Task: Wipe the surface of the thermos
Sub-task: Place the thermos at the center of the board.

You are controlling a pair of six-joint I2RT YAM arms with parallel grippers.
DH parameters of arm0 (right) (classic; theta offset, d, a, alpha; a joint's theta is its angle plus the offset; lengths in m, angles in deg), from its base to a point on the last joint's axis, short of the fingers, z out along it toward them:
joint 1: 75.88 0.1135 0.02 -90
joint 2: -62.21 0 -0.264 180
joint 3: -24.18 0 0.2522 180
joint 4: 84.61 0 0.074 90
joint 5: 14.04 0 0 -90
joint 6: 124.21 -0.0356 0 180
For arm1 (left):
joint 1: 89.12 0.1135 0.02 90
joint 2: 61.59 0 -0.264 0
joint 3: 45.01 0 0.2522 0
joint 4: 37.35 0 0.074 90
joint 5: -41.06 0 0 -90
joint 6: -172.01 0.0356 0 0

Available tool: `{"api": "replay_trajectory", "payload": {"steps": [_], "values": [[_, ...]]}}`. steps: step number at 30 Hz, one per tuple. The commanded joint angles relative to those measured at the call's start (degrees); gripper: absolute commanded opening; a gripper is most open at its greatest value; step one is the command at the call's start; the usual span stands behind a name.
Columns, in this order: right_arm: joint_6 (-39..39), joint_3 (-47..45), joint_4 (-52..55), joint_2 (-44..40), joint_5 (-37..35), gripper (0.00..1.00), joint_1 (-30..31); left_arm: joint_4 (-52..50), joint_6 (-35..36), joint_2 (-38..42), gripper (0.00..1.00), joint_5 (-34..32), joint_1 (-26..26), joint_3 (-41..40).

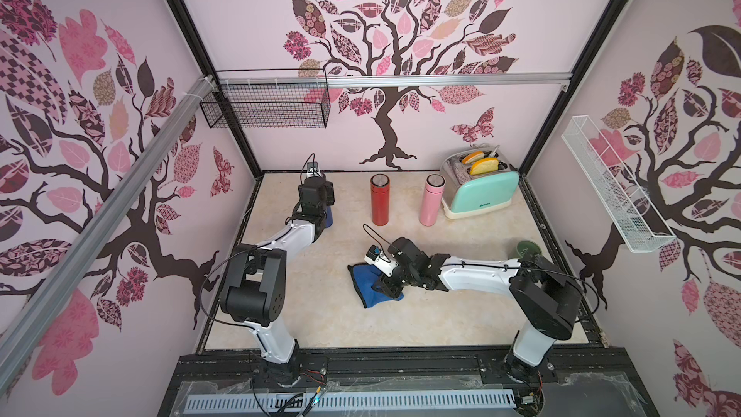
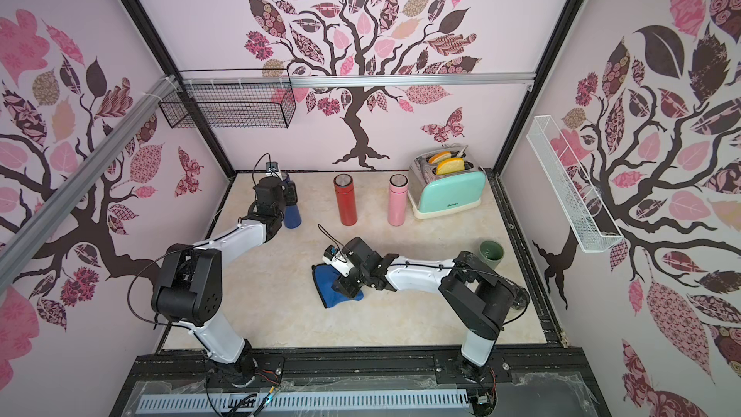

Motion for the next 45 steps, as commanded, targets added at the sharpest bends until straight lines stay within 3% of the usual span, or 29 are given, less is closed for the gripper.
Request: {"api": "replay_trajectory", "payload": {"steps": [1, 11, 15, 45], "values": [[0.5, 2.2, 0.6, -0.3, -0.1, 0.39, 0.4, 1.2, -0.6, 0.0, 0.00, 0.3, 0.1, 0.7], [0.3, 2.3, 0.5, 0.1, 0.0, 0.38, 0.5, 0.9, -2.5, 2.4, 0.37, 1.7, 0.1, -2.8], [0.3, 2.2, 0.3, 0.4, -0.1, 0.43, 0.6, 0.4, -3.4, 3.8, 0.51, 2.9, 0.0, -4.3], [0.6, 1.4, 0.5, -0.2, -1.5, 0.53, 1.2, -5.0, -3.0, 11.6, 0.88, 7.8, -0.5, -8.7]]}}
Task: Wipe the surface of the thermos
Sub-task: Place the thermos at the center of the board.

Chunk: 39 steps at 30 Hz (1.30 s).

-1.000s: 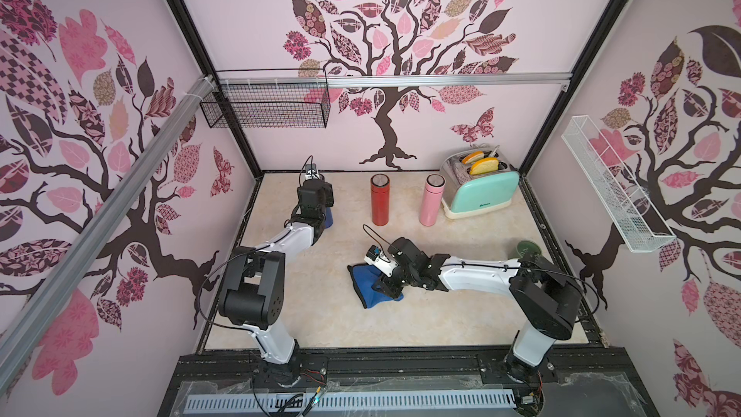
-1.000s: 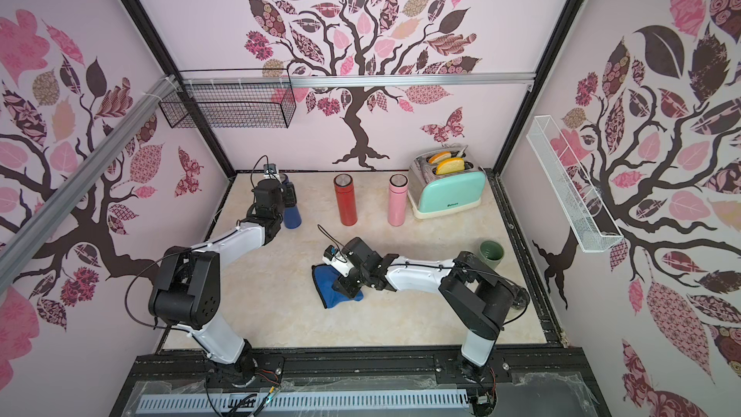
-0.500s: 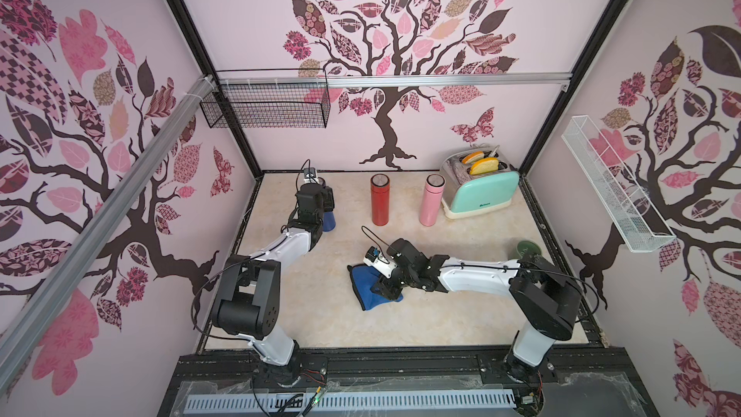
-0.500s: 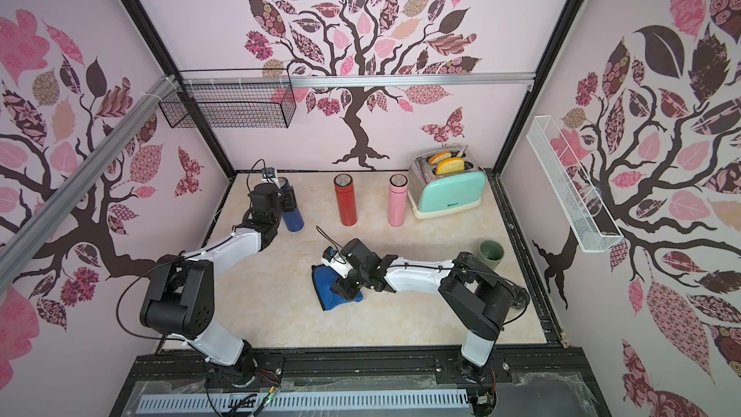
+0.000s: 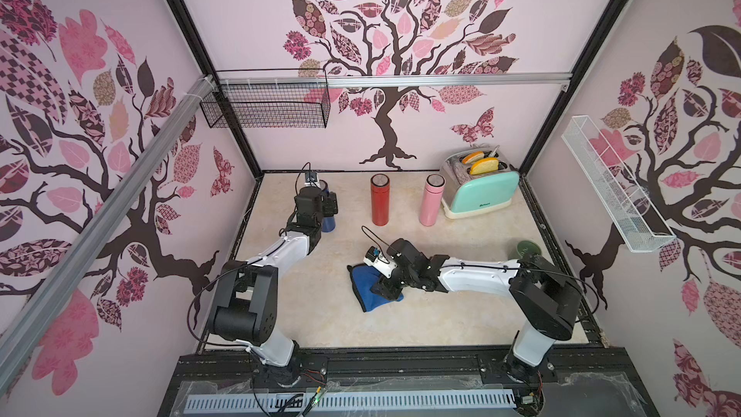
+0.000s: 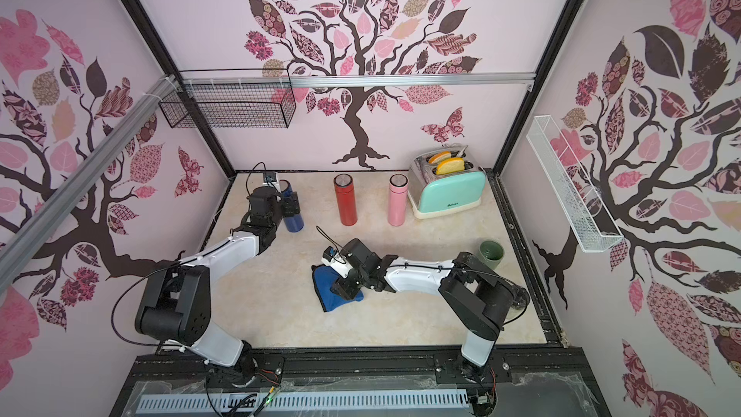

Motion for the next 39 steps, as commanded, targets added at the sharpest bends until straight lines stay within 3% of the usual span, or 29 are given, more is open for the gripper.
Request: {"api": "replay_trajectory", "payload": {"steps": [1, 4, 15, 23, 25, 31, 34, 39], "values": [[0.7, 1.4, 0.5, -0.1, -0.6, 0.53, 0.5, -2.4, -0.6, 3.7, 0.94, 0.8, -0.7, -0.4], [0.7, 1.3, 0.6, -0.1, -0.7, 0.54, 0.5, -3.4, -0.5, 6.3, 0.98, 0.4, -1.7, -1.3], [1.0, 1.5, 1.4, -0.3, -1.7, 0.58, 0.5, -11.6, 1.5, 12.9, 0.98, -4.0, -5.4, -0.3], [1.2, 1.5, 2.1, -0.7, -2.7, 0.61, 0.5, -15.1, 2.7, 16.2, 0.98, -3.7, -7.5, 2.1], [1.2, 1.5, 2.2, -0.7, -2.9, 0.71, 0.5, -16.3, 2.8, 17.1, 0.98, -3.1, -7.7, 3.2], [1.2, 1.0, 2.1, -1.6, -3.5, 0.73, 0.5, -18.1, 2.9, 18.3, 0.98, -0.3, -8.0, 6.2], [1.2, 0.5, 2.1, -2.3, -4.0, 0.99, 0.5, -20.1, 2.9, 17.4, 0.98, 1.3, -8.3, 9.0], [1.2, -0.6, 2.3, -4.3, -5.5, 1.00, 0.5, -21.6, 3.2, 15.3, 0.98, 4.3, -8.9, 13.3]]}}
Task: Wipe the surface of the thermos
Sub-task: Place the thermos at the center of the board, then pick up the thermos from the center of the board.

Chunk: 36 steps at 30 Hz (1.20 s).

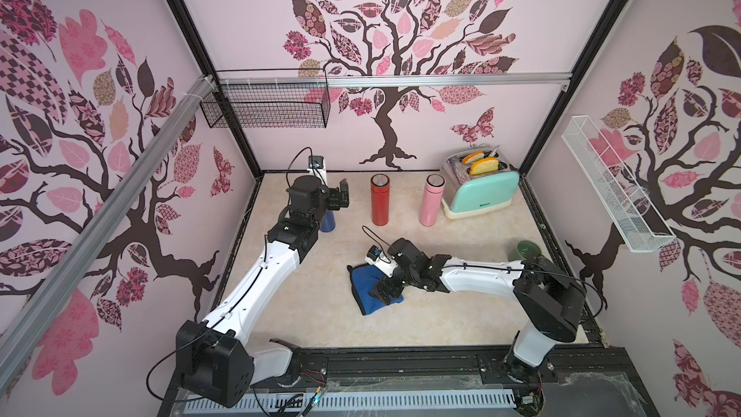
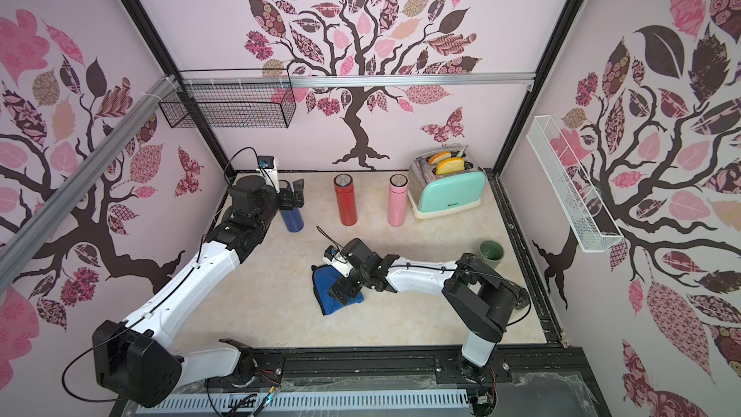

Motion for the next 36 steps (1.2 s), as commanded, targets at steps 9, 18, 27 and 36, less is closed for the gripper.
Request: {"api": "replay_trajectory", "payload": {"steps": [9, 18, 27, 36], "values": [[0.3, -0.9, 3.6, -7.2, -5.9, 1.00, -0.6, -6.1, 2.1, -6.3, 0.98, 4.5, -3.1, 9.7], [-1.7, -2.4, 5.2, -13.4, -5.3, 1.00, -6.9, -9.4, 2.3, -7.7, 0.98, 6.5, -4.3, 11.7], [-2.0, -3.1, 5.4, -14.8, -3.6, 1.00, -7.7, -14.7, 2.6, -13.5, 0.98, 12.3, -5.3, 18.6], [-2.7, -4.8, 4.5, -14.8, -0.3, 1.00, -7.7, -28.6, 3.8, -26.9, 0.98, 12.6, -6.5, 35.3]]}}
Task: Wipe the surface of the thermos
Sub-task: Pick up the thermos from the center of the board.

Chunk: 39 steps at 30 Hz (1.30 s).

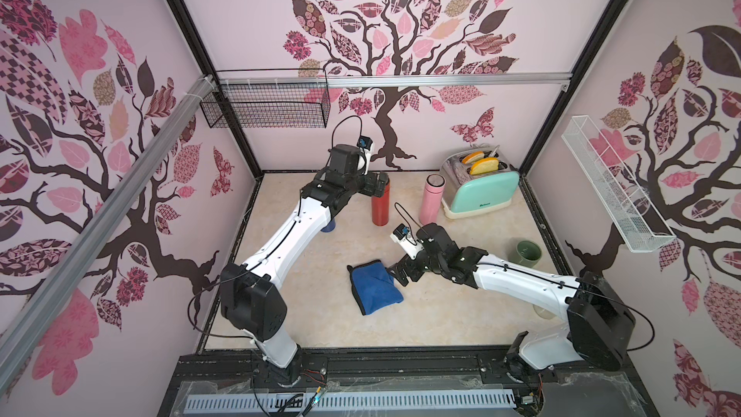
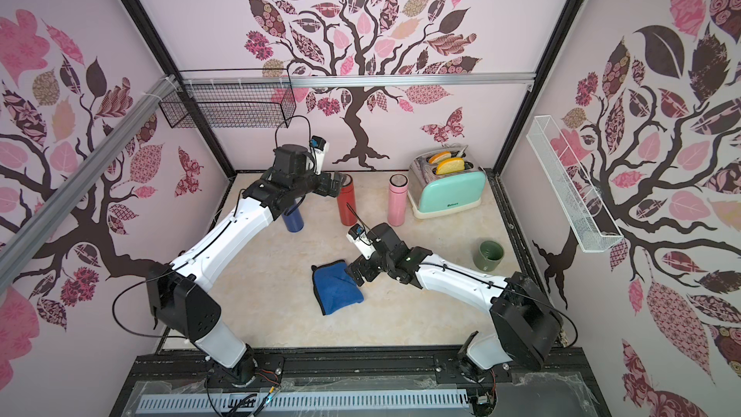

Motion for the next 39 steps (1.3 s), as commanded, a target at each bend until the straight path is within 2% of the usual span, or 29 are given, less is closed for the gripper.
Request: {"api": "replay_trajectory", "payload": {"steps": [1, 8, 25, 39], "values": [[-1.0, -0.6, 0.2, -0.5, 2.0, 1.00, 0.3, -8.2, 0.9, -4.2, 0.98, 0.0, 0.0, 6.0], [-0.7, -1.1, 0.0, -0.3, 2.4, 1.00, 0.2, -14.8, 1.2, -11.4, 0.98, -0.3, -0.1, 15.8], [-0.1, -0.3, 0.8, 0.6, 2.8, 1.00, 0.2, -22.4, 1.7, -22.5, 0.98, 2.2, -0.2, 28.6], [-0.4, -0.8, 0.4, 0.6, 2.8, 1.00, 0.2, -26.4, 2.5, -28.1, 0.92, 1.3, -0.3, 32.8]]}}
